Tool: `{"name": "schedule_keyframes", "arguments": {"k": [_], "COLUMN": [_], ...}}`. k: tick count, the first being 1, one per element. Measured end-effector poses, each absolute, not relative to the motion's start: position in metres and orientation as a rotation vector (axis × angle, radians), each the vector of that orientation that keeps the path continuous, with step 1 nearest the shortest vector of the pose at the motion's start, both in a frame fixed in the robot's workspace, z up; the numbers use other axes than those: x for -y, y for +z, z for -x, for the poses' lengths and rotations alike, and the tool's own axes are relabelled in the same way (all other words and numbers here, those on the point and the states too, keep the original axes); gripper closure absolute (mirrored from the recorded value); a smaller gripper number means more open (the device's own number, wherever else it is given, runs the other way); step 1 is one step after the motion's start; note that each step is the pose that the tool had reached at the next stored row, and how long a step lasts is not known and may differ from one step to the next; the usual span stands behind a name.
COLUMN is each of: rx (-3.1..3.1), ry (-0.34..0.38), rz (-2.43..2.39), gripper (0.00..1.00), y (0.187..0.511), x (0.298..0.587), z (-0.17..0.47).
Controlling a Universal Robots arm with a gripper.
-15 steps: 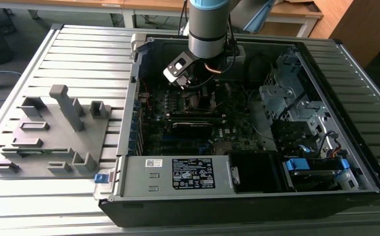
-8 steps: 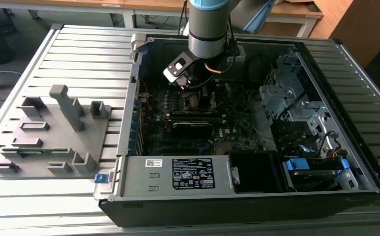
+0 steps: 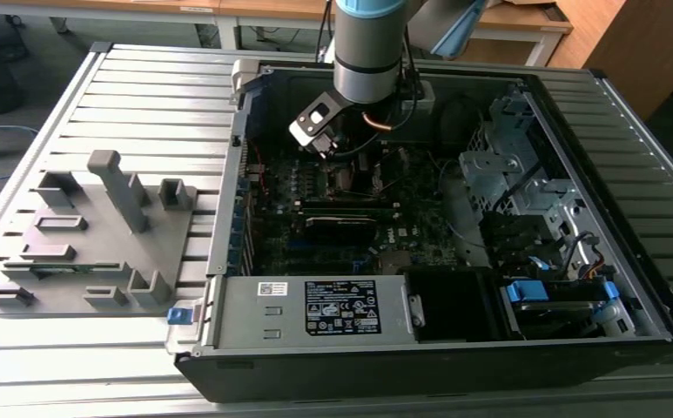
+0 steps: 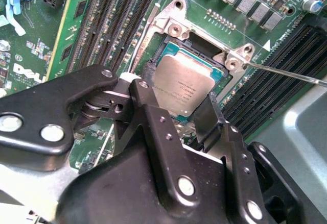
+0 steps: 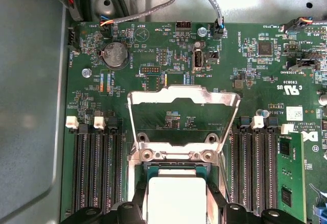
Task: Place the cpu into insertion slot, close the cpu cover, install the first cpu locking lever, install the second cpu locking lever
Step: 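Place the cpu into insertion slot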
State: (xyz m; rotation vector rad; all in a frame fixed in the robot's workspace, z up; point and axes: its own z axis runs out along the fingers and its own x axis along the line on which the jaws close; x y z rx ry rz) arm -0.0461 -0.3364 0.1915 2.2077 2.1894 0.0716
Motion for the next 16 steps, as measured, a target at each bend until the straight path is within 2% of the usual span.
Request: {"name": "schedule_keyframes", "arguments": {"k": [16], "rx": [-2.189], "ry": [0.072], "rz": [-2.208], "gripper": [0.46], "y": [0.1895], "x": [0.3364], "z": [0.0461]}}
